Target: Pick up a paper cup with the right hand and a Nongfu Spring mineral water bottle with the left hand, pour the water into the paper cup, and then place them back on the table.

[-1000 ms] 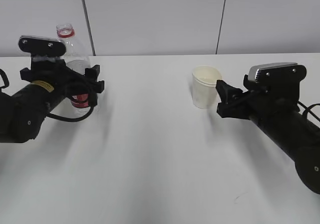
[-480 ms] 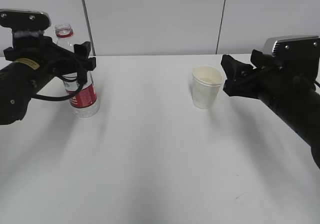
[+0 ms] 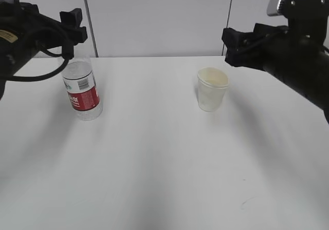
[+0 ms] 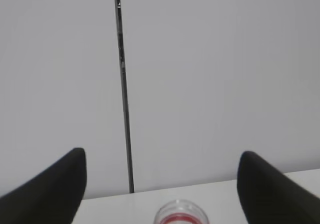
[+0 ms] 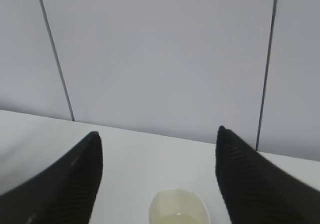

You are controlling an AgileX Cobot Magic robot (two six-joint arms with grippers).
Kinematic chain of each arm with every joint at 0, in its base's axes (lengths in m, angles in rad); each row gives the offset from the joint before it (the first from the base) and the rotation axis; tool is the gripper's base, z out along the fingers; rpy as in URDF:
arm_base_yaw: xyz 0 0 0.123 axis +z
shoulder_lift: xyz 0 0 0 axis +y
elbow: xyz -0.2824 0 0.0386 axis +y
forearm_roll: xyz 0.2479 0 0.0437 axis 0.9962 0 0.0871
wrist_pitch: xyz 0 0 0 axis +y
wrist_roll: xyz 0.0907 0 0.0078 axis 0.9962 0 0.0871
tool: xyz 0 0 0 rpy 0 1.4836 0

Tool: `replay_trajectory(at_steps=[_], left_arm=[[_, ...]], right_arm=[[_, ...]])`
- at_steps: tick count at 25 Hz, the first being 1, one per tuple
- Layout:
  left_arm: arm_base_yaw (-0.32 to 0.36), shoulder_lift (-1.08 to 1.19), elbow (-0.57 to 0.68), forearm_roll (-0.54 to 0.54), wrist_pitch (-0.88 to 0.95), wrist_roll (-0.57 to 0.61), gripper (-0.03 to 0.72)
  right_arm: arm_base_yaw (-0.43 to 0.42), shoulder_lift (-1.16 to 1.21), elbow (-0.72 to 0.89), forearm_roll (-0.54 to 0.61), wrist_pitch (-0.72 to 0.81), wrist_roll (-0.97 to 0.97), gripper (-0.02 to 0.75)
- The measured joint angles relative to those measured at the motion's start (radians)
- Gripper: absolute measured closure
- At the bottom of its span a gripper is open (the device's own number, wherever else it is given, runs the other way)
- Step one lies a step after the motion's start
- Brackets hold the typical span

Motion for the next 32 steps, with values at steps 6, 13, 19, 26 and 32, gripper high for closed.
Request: replay_trajectory(at_steps=[6,13,19,26,32], left_arm=[[0.001,-0.097,-0.074,-0.083,0.158,0.129,0.125],[0.08,-0.184,-0.213,-0.203,0.521,0.219,0.125],[0.192,-0.211,-0.345,-0.201,0.94,0.221,0.126],[0.31,-0.211,-0.47,-0.144,1.404,0.171,0.126],[0.337,-0.21,-0.568,0.135,1.756,-0.048,0.126]], right_arm=[[0.0,-0.02,-0.229,-0.016,0.404,-0.002,0.209],[0.0,-0.02,-0.517,-0.019,0.961,-0.004,0.209],[0.0,-0.02,-0.704,-0.005,1.301,-0.004,0.208],[0.0,-0.02,-0.831,-0.001,1.58,-0.004,0.208],[0.0,-0.02,-0.854,0.0,1.73,0.005,0.209]])
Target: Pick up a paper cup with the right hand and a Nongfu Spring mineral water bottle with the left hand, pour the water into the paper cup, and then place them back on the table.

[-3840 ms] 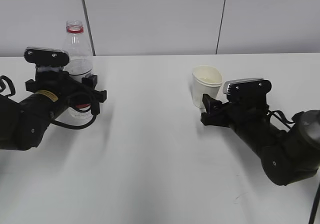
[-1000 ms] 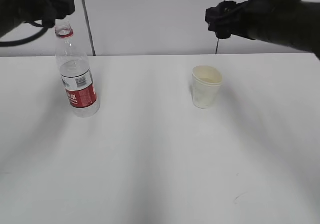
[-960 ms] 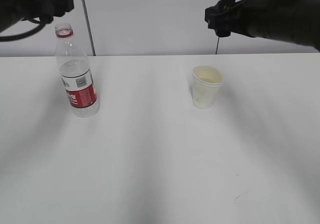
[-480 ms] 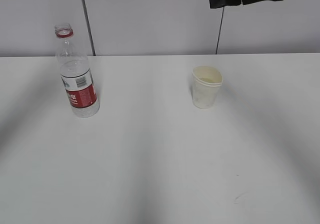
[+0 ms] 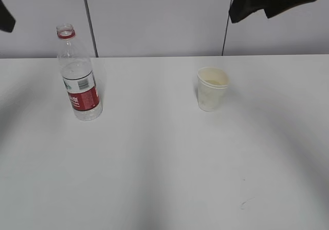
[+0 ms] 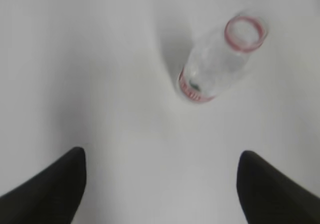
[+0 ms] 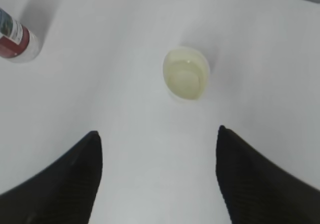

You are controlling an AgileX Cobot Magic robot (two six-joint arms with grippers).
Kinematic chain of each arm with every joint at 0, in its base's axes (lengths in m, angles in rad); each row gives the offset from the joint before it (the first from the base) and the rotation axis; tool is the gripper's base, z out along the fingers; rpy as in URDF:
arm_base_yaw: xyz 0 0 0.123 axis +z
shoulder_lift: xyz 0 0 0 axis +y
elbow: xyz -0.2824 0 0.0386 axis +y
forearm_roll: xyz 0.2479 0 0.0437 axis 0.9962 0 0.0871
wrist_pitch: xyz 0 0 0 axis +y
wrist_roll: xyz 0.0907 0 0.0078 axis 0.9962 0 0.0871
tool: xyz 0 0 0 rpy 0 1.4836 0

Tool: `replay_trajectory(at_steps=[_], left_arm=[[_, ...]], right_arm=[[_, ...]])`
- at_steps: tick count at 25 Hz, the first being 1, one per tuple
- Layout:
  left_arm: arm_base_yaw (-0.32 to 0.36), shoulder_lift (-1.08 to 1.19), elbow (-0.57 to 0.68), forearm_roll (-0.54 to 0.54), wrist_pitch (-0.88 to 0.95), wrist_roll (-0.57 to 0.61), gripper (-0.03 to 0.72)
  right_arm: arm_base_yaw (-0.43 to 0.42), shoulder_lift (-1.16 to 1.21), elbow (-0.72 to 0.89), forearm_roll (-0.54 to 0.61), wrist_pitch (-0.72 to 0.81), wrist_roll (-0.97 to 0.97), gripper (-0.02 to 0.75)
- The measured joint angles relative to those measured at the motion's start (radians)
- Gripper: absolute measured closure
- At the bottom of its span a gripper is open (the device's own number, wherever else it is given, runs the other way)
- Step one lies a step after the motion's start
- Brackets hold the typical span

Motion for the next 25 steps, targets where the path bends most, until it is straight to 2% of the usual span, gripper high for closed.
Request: replay_trajectory(at_steps=[3,7,13,20,25], left_arm=[[0.0,0.01,-0.029,0.134,0.157,-0.09,0.126],[0.001,0.044,-0.032,0.217,0.252,-0.141,0.126],[0.001,0.053,-0.033,0.214,0.259,-0.189,0.126],[0.001,0.049,-0.03,0.181,0.259,-0.195,0.126],[0.001,-0.023,0.021,0.133,0.259,-0.195,0.126]], right_arm=[[0.0,0.0,0.0,0.0,0.078,0.005,0.209],[0.0,0.0,-0.002,-0.013,0.191,0.012,0.209],[-0.006,-0.001,-0.002,-0.086,0.218,0.036,0.208],[-0.003,-0.02,0.01,-0.086,0.22,0.038,0.209],[-0.003,-0.109,0.096,-0.057,0.22,0.039,0.209]])
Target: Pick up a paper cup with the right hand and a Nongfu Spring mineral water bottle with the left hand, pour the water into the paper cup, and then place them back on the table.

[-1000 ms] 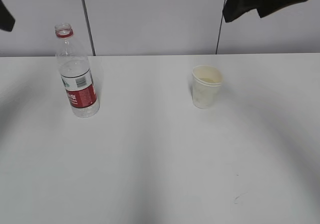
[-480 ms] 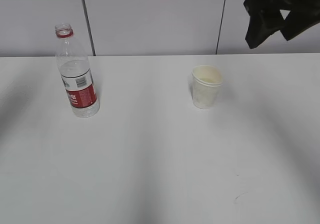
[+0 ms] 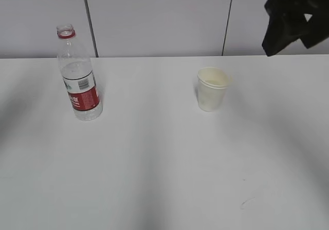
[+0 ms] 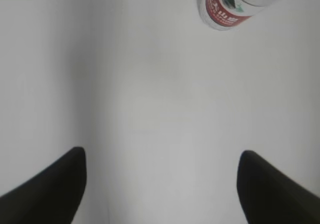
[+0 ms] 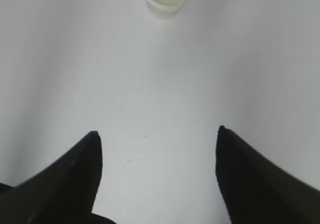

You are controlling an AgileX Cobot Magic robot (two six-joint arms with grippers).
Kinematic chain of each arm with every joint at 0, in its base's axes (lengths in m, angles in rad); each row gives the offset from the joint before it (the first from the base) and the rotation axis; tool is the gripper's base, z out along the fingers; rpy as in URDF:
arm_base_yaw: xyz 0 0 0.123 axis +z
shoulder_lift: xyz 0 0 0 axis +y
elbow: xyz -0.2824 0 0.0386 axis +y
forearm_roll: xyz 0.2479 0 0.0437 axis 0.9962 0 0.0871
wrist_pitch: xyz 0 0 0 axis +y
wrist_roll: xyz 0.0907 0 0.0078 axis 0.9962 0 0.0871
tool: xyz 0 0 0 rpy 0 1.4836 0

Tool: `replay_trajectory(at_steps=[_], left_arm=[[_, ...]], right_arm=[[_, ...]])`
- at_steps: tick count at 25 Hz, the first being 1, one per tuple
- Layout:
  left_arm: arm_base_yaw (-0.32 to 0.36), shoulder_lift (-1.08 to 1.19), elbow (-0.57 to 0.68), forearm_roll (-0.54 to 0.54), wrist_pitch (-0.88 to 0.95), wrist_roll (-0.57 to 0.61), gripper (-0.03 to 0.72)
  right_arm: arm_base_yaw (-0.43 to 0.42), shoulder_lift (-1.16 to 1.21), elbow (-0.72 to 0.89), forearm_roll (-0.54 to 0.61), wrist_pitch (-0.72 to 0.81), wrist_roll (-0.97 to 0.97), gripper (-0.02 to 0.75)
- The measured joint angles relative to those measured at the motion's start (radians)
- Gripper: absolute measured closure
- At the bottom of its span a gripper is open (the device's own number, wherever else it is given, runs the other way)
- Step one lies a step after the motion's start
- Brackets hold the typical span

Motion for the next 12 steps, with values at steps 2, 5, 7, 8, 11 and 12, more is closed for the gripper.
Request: replay_trajectory(at_steps=[2,5,7,8,11,12], left_arm=[[0.0,-0.055,0.036,-0.011,-0.001,0.0,0.126],[0.0,-0.156,0.096,-0.014,0.002,-0.001,0.126],[0.0,-0.235,0.136,-0.023,0.005,-0.001,0.126],[0.0,-0.269,0.155,-0.025,0.006,-0.001,0.126],[0.0,-0.388,0.202,-0.03,0.009,-0.001,0.126],[0.0,-0.42,0.216,-0.03,0.011,-0.001,0.126]], right_arm=[[0.0,-0.065,0.047,0.016,0.0,0.0,0.209],[0.0,-0.171,0.135,0.039,0.0,0.002,0.209],[0.0,-0.244,0.205,0.064,0.0,0.002,0.209],[0.0,-0.286,0.236,0.079,0.0,0.002,0.209],[0.0,-0.408,0.337,0.123,0.001,0.002,0.209],[0.0,-0.452,0.371,0.129,0.003,0.002,0.209]])
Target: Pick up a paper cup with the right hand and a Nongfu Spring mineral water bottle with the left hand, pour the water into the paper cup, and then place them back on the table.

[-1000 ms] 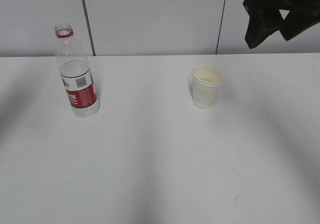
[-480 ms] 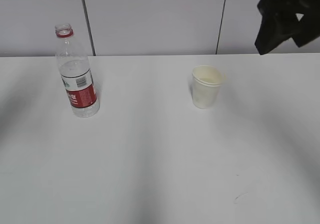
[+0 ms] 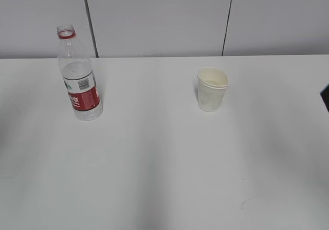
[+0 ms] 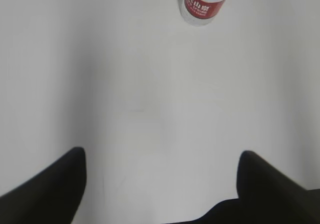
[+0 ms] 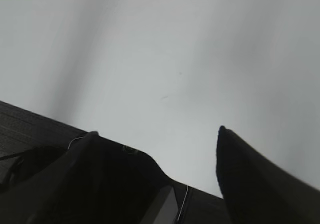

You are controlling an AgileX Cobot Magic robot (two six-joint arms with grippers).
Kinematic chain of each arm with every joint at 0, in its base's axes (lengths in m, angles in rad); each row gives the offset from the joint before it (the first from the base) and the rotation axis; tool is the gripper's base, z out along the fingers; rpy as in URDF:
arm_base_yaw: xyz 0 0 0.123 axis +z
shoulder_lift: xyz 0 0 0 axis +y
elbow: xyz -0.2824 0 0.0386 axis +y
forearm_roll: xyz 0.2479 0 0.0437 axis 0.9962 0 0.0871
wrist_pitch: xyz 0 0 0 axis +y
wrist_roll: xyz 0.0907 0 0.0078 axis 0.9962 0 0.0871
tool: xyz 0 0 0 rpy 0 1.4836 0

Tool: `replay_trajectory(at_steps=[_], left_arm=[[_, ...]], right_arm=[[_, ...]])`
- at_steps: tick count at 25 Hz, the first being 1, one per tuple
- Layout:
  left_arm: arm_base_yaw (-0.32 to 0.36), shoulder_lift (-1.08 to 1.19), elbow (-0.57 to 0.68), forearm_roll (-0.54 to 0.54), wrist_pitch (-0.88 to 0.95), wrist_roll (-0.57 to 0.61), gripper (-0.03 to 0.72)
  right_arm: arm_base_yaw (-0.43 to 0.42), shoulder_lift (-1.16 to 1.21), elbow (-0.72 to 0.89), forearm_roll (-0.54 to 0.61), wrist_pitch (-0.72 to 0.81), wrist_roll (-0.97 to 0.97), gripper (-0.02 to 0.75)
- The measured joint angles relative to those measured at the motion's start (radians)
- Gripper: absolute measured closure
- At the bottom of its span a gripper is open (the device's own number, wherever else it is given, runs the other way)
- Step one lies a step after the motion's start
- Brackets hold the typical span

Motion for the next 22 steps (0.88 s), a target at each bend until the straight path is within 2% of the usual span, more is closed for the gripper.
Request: replay_trajectory(at_steps=[6,16,22], left_arm=[[0.0,-0.215,0.095,-0.002,0.007,0.0,0.126],[0.0,-0.627,0.399,-0.004,0.019,0.004,0.126],[0.0,-0.867,0.512,-0.004,0.018,0.005,0.126]], right_arm=[[0.0,-0.229,0.157,0.005,0.003,0.002,0.209],[0.0,-0.577,0.355,-0.051,0.009,0.002,0.209],[0.0,-0.797,0.476,-0.053,-0.039,-0.015,0.209]])
